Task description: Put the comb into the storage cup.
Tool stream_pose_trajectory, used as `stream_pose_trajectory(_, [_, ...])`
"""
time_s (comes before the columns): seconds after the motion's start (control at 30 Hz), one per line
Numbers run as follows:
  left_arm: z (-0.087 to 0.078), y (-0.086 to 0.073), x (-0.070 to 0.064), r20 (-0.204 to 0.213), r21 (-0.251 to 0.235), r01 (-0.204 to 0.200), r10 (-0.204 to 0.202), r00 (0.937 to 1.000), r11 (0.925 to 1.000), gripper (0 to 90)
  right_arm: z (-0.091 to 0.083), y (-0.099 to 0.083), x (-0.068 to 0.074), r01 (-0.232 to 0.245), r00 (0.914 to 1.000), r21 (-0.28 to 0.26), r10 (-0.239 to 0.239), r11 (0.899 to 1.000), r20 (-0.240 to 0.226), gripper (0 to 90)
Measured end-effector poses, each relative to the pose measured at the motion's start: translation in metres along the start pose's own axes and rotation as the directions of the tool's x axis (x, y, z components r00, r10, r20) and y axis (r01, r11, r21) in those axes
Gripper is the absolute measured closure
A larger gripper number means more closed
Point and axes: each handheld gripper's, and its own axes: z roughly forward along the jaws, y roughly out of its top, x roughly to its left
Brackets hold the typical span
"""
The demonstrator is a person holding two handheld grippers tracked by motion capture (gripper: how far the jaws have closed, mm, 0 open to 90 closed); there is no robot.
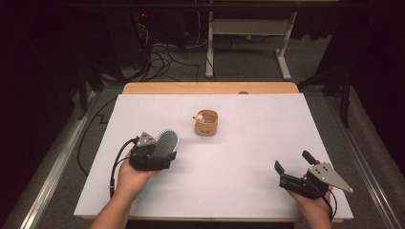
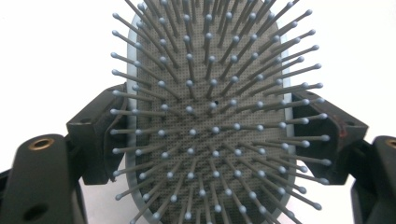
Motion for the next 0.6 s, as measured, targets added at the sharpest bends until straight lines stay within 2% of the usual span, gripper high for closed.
stream_pose_trajectory(0.33, [-0.010,0.001,0.004,0.054,-0.082,0.035,-0.031,0.9981,0.9960,20.8,0.000,0.000,0.002,0.011,0.9999,0.002,-0.011,1.000,0.001,1.3])
stream_pose_trajectory(0.4, [-0.012,0.001,0.004,0.059,-0.098,0.024,-0.019,0.9981,0.9949,20.8,0.000,0.000,0.003,0.010,0.9999,0.000,-0.010,1.000,0.000,1.3])
stream_pose_trajectory(0.6, [-0.016,0.003,0.003,0.084,-0.133,0.028,-0.017,0.9963,0.9908,20.8,0.000,0.001,0.003,0.014,0.9999,0.000,-0.014,1.000,0.001,1.3])
